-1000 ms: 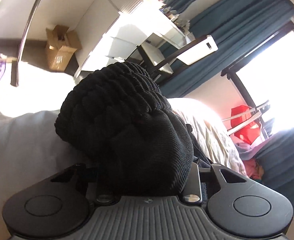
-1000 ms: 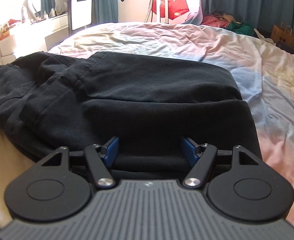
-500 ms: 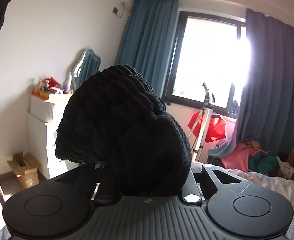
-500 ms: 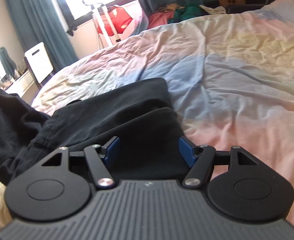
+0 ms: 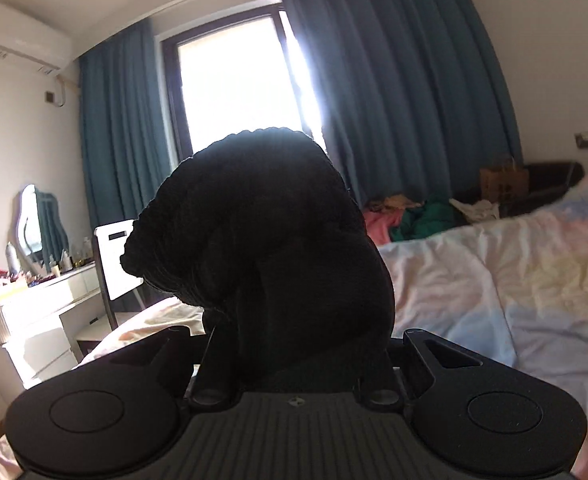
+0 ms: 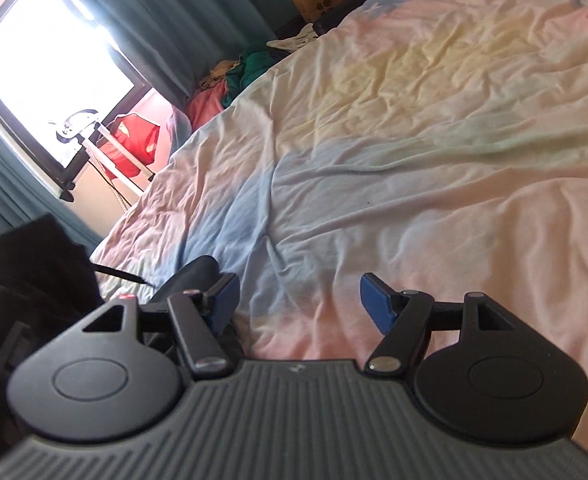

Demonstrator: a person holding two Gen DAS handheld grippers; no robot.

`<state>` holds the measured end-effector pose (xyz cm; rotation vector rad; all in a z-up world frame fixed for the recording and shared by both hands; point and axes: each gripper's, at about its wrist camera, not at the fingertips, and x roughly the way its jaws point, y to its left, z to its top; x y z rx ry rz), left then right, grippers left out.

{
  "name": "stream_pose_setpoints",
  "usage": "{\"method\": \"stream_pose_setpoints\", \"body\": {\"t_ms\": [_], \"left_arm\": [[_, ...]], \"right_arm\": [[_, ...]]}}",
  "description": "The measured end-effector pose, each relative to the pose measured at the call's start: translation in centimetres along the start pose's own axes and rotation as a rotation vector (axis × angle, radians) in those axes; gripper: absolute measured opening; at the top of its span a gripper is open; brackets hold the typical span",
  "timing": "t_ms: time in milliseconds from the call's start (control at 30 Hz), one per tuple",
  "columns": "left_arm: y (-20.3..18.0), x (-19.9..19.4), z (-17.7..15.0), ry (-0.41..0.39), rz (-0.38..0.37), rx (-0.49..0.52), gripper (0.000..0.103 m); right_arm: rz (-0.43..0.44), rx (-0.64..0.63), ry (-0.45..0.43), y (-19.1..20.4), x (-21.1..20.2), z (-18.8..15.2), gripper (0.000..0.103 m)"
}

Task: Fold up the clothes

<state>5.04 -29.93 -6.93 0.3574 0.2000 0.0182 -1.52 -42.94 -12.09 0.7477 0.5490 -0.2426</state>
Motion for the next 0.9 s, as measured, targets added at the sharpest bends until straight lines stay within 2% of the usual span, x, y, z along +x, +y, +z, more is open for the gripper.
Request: {"method": "stream_pose_setpoints", "body": {"t_ms": [67, 133, 200, 233, 267, 433, 667, 700, 767, 833, 900], "left_arm": [[-2.5, 0.4, -1.5, 0.023, -0.031, 0.091, 0.022], [-4.6, 0.8, -2.9, 0.048, -0.061, 0.175, 0.028], [-5.0, 0.9, -3.4, 0.061, -0.082, 0.213, 0.034], [-4.6, 0.8, -3.5, 0.064, -0.096, 0.223, 0.043], [-4.1, 0.7, -3.5, 0.068, -0.109, 0.233, 0.048], [-1.9, 0.2, -3.8, 0.085, -0.176, 0.283, 0.103], [1.2, -0.4, -4.1, 0.109, -0.27, 0.354, 0.103], [2.5, -1.5, -4.8, 0.104, -0.276, 0.369, 0.103], [6.4, -4.6, -7.4, 0.097, -0.269, 0.401, 0.103], [8.3, -5.2, -8.7, 0.097, -0.239, 0.403, 0.103], [10.3, -5.4, -9.9, 0.099, -0.189, 0.373, 0.103]], "right_arm": [[0.0, -0.001, -0.01, -0.1, -0.1, 0.1, 0.07], [-0.001, 0.008, -0.013, -0.3, 0.0, 0.1, 0.07], [-0.002, 0.021, -0.011, -0.5, 0.1, 0.1, 0.07], [0.007, 0.024, -0.01, -0.4, 0.2, 0.2, 0.07], [0.018, 0.027, -0.01, -0.4, 0.2, 0.2, 0.07], [0.076, 0.034, -0.015, -0.1, 0.1, 0.2, 0.07], [0.168, 0.046, 0.008, 0.6, 0.1, 0.0, 0.07], [0.18, 0.047, 0.012, 0.7, 0.0, -0.1, 0.07], [0.232, 0.055, 0.024, 1.1, 0.1, -0.4, 0.07], [0.292, 0.083, 0.054, 1.3, 0.4, -0.7, 0.07], [0.347, 0.123, 0.087, 1.6, 0.8, -1.0, 0.076]]}}
